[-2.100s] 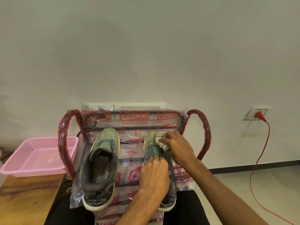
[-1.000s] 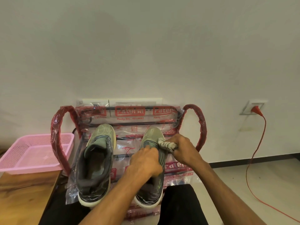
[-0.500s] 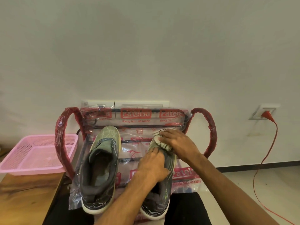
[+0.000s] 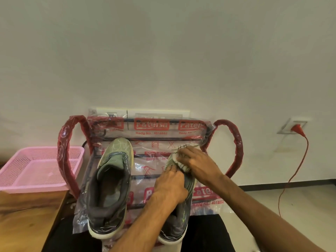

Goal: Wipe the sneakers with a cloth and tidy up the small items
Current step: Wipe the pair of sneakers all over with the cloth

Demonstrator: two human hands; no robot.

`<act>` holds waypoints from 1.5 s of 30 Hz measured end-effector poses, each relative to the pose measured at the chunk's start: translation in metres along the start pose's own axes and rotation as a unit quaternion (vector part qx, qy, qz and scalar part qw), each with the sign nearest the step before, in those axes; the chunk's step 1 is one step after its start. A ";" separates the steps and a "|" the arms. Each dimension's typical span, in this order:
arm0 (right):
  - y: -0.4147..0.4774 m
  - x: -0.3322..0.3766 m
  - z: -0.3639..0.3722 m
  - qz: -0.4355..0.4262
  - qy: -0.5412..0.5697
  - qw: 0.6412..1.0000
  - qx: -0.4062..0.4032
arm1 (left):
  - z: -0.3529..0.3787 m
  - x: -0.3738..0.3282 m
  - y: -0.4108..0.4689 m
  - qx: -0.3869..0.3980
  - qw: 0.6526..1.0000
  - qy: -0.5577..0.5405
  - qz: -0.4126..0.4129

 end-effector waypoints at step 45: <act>0.008 -0.004 0.006 0.070 -0.065 0.994 0.045 | -0.004 0.007 0.000 0.008 1.000 0.001 -0.011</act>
Point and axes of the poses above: each hand's wrist, its own y-axis towards the middle knuckle, its own z-axis out of the palm, x = y × z, the point moved 2 cm from there along y, towards the middle knuckle, and after that the axes turned 8 degrees about x, right-handed, at the moved point
